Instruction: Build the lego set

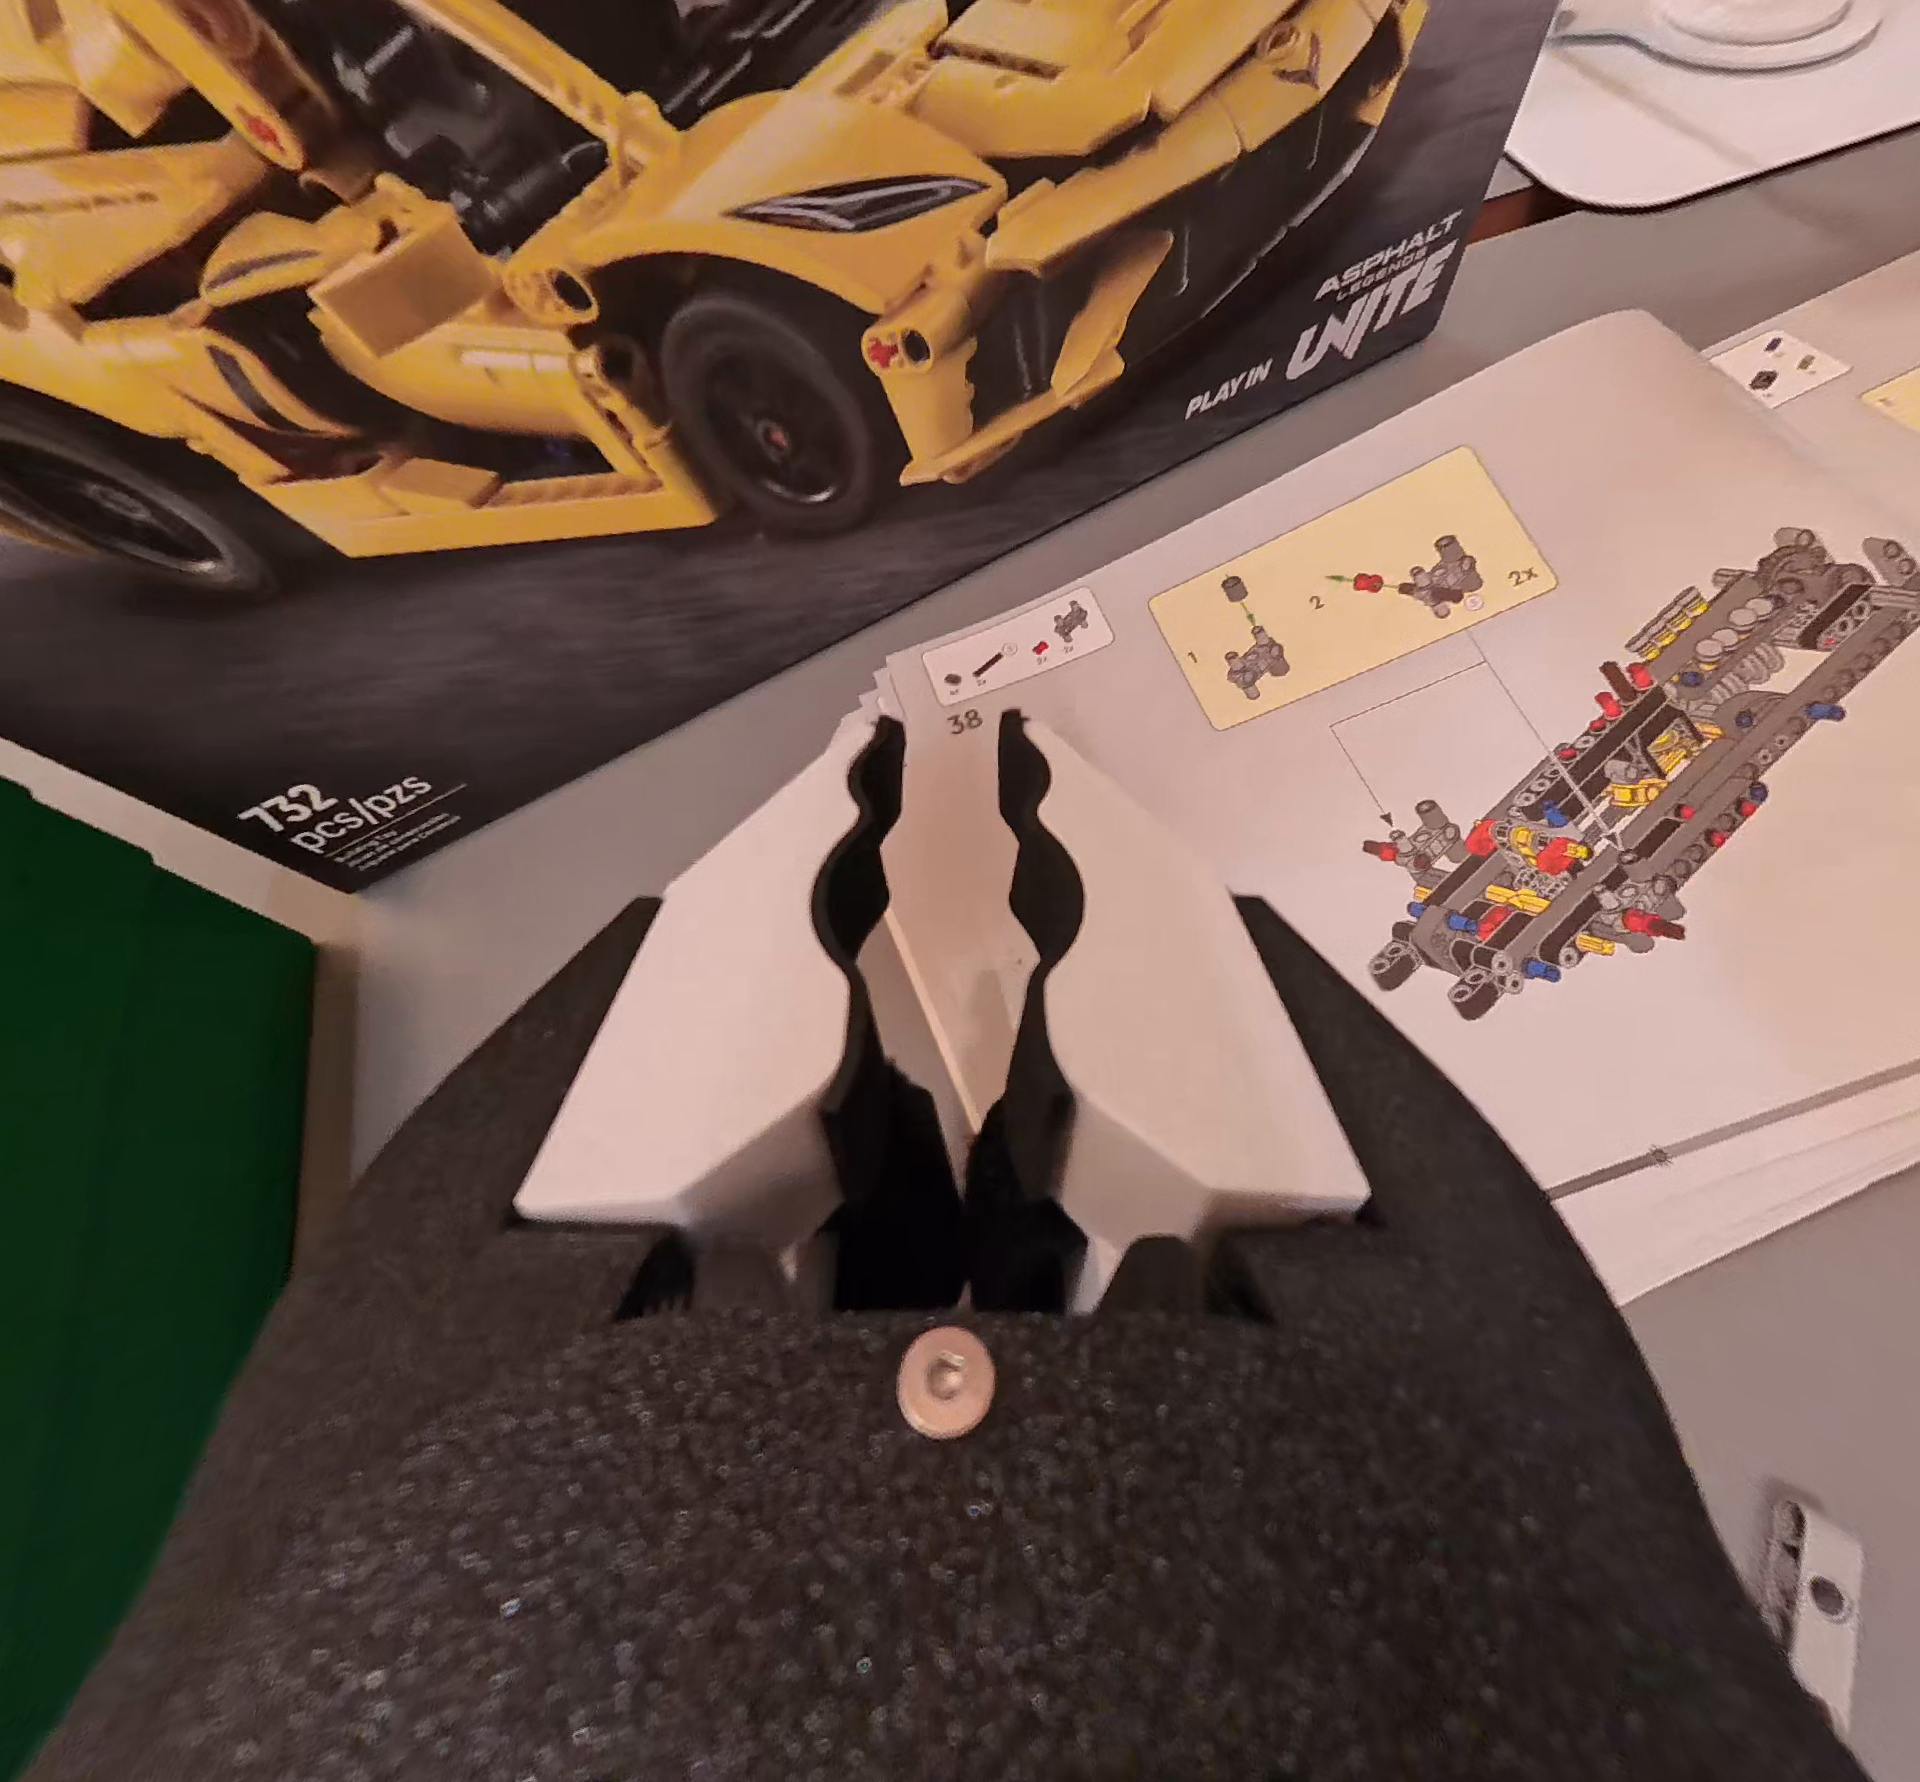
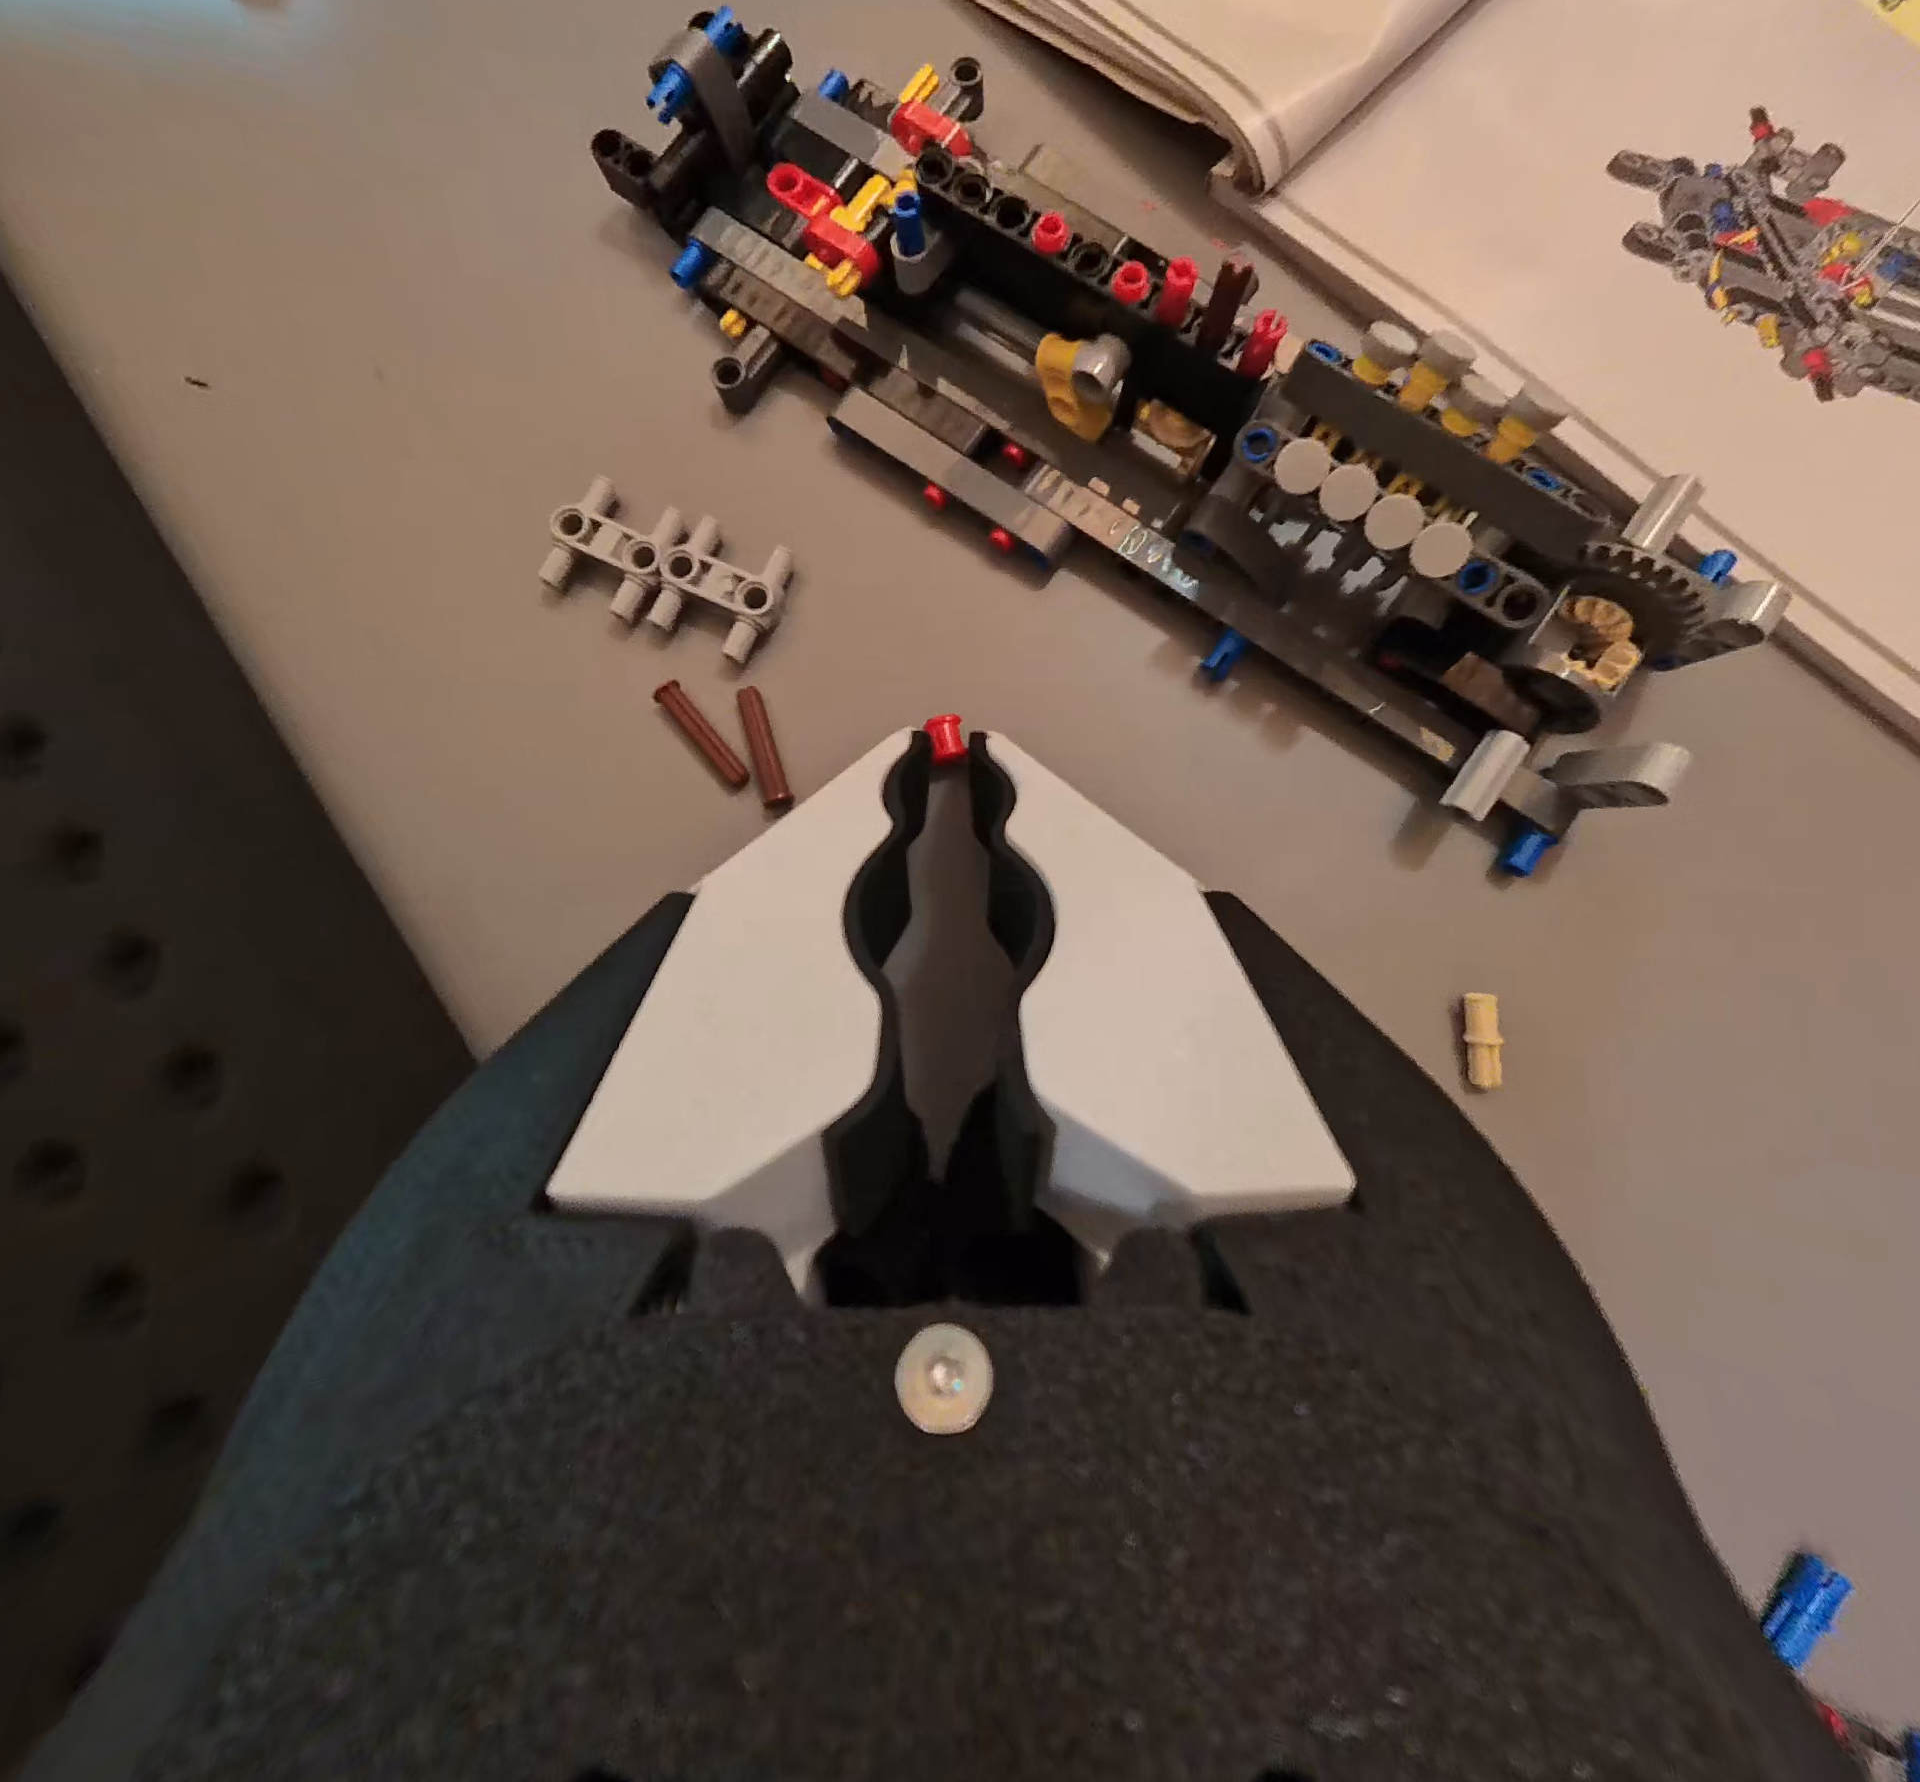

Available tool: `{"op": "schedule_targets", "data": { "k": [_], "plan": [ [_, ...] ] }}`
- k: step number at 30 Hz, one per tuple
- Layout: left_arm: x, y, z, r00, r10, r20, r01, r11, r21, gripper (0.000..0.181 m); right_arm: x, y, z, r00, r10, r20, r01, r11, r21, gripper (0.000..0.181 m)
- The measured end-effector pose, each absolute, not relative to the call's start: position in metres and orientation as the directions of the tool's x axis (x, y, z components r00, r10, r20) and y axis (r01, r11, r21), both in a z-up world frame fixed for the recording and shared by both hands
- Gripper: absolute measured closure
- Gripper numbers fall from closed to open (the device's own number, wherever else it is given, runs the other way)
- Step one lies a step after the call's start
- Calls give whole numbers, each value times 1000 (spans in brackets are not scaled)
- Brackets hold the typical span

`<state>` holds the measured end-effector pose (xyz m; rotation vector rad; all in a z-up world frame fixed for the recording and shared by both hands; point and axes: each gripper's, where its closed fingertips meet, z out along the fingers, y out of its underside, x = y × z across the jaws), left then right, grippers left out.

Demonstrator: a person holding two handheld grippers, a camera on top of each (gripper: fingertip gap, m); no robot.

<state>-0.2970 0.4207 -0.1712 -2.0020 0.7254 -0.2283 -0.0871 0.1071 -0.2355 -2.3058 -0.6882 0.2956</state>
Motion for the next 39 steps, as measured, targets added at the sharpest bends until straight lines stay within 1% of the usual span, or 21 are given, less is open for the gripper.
{"op": "schedule_targets", "data": {
  "k": [2,4,7,11,14,19,23,27,30,34,37,39],
  "plan": [
    [-297,420,-173,802,-582,-135,-406,-364,-838,164,-87,107,-235,831,556,-20,391,-610,-689,174],
    [-296,420,-173,801,-583,-138,-409,-365,-836,164,-88,107,-234,832,554,-35,380,-614,-692,168],
    [-300,421,-174,801,-580,-149,-420,-367,-830,164,-83,106,-228,843,536,-49,348,-612,-710,165],
    [-301,421,-173,803,-586,-109,-393,-382,-836,164,-53,99,-216,886,464,-8,317,-616,-721,163],
    [-292,416,-173,790,-610,-63,-370,-393,-842,164,-2,84,-210,933,353,75,301,-645,-702,163],
    [-282,411,-177,765,-635,-105,-415,-363,-834,164,81,68,-206,991,97,97,137,-683,-718,161],
    [-276,408,-176,749,-651,-121,-431,-342,-835,163,120,58,-213,993,-34,113,56,-707,-705,159],
    [-274,407,-177,741,-659,-126,-438,-333,-835,163,126,43,-215,997,-51,59,5,-709,-705,158],
    [-271,406,-178,735,-666,-126,-442,-331,-834,163,106,29,-213,999,24,-34,-8,-695,-719,159],
    [-266,402,-178,717,-683,-143,-461,-310,-831,163,92,15,-222,997,57,-45,9,-712,-702,161],
    [-262,400,-178,701,-692,-174,-486,-285,-826,163,73,17,-221,989,109,-98,7,-701,-713,161],
    [-260,398,-179,692,-696,-191,-502,-273,-821,163,64,20,-221,985,142,-98,30,-699,-715,161]
  ]
}}
